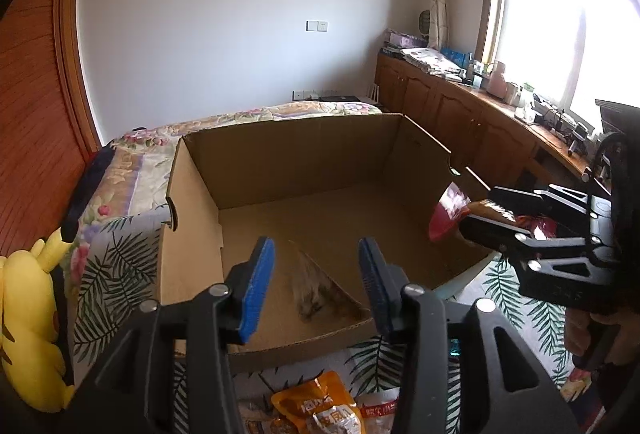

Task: Organize snacks
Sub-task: 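Open both grippers to drop the packets into the box, then move both grippers back toward the remaining snacks on the bed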

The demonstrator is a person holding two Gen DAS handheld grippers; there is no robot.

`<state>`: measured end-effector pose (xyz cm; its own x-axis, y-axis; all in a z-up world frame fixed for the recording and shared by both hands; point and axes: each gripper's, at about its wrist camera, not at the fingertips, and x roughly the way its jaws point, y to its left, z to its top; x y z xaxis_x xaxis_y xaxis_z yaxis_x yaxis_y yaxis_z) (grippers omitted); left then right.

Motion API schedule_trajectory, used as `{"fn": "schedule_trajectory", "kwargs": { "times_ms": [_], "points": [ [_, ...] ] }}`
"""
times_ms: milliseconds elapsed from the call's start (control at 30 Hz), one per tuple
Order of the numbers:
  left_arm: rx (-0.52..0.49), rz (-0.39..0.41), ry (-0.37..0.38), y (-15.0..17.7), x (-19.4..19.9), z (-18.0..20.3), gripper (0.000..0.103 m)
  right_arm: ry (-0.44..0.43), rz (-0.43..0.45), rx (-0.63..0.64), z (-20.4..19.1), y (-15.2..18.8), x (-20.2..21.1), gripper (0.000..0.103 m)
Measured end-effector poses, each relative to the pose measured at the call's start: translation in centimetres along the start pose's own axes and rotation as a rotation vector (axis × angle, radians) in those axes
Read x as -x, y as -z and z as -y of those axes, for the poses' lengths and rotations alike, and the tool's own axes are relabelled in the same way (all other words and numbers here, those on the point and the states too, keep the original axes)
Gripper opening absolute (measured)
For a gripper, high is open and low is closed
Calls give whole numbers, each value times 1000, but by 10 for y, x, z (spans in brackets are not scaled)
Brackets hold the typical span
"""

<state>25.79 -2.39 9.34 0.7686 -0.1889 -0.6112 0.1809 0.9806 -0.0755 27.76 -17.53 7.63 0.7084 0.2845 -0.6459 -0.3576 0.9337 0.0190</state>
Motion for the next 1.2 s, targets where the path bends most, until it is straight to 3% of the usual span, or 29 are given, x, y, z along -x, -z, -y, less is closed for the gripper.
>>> {"fn": "schedule_trajectory", "kwargs": {
  "times_ms": [100, 367, 600, 867, 1200],
  "points": [
    [-7, 6, -8, -1, 0, 0, 51, 15, 10, 4, 0, -3, 2, 69],
    [-6, 15, 8, 6, 13, 1, 56, -21, 43, -34, 2, 1, 16, 69],
    [-40, 26, 21, 20, 32, 7, 57, -61, 68, 8, -9, 18, 43, 69],
    [-57, 53, 12, 54, 62, 4, 57, -119, 68, 19, -20, 68, 77, 69],
    [-51, 38, 3, 108, 78, 3, 58, -151, -13, 43, -45, 141, 76, 69]
  ]
}}
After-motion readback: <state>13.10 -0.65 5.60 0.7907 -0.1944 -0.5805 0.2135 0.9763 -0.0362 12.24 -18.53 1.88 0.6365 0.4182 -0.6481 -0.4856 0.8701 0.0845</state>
